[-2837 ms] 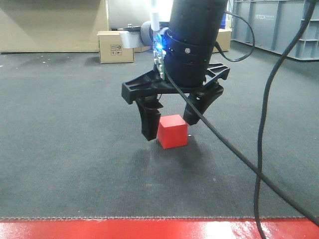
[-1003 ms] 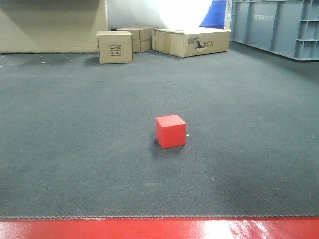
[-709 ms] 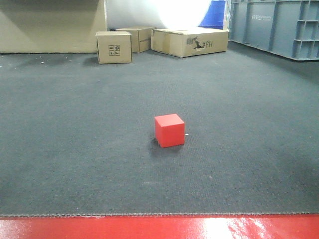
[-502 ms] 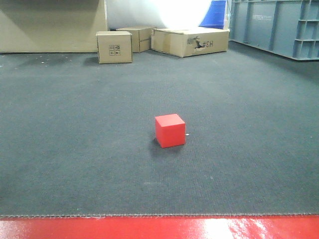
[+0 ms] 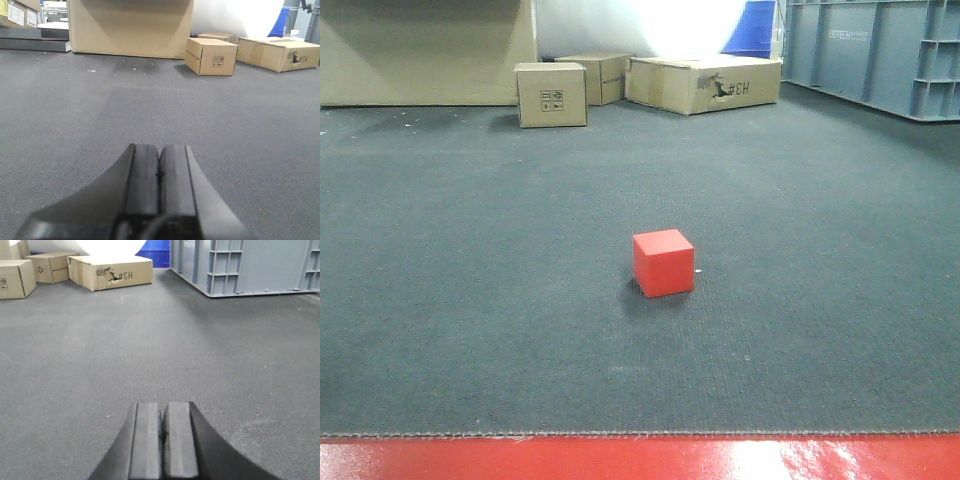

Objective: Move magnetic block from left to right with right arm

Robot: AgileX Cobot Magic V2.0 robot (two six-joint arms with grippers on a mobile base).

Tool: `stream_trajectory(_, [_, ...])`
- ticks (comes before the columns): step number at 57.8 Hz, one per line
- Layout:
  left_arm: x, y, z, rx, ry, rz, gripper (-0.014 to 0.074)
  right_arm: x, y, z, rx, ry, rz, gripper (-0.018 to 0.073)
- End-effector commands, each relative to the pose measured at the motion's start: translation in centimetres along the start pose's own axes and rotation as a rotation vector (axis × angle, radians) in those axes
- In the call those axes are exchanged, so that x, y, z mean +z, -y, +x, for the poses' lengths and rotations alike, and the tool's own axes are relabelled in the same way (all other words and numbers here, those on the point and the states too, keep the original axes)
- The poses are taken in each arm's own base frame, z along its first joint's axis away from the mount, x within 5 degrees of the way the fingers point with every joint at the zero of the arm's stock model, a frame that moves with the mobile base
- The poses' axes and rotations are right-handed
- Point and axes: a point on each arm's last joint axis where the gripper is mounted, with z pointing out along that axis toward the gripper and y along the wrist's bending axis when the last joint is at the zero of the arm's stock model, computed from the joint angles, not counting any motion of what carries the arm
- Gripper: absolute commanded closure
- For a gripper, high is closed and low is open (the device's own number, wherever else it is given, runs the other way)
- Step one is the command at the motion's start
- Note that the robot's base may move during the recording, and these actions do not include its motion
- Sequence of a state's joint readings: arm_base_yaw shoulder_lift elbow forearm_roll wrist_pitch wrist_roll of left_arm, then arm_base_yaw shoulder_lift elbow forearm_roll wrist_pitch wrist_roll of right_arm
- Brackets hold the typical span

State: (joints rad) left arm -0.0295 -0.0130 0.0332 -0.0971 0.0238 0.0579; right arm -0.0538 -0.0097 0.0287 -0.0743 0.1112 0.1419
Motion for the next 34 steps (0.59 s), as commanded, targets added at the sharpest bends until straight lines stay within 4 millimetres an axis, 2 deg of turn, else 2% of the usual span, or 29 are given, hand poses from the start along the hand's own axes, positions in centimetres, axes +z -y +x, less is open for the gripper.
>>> stream_trajectory(1, [-0.07,-0.02,-0.50,-0.011,0.080,0.001,0.0722,-0.22,-0.10,-0.97,-0.015,0.121,-0.010,0.0501])
stream_trajectory(34, [-0.07,-0.02,-0.50,-0.011,0.080,0.001,0.0722,-0.22,-0.10,-0.97,-0.015,0.121,-0.010,0.0501])
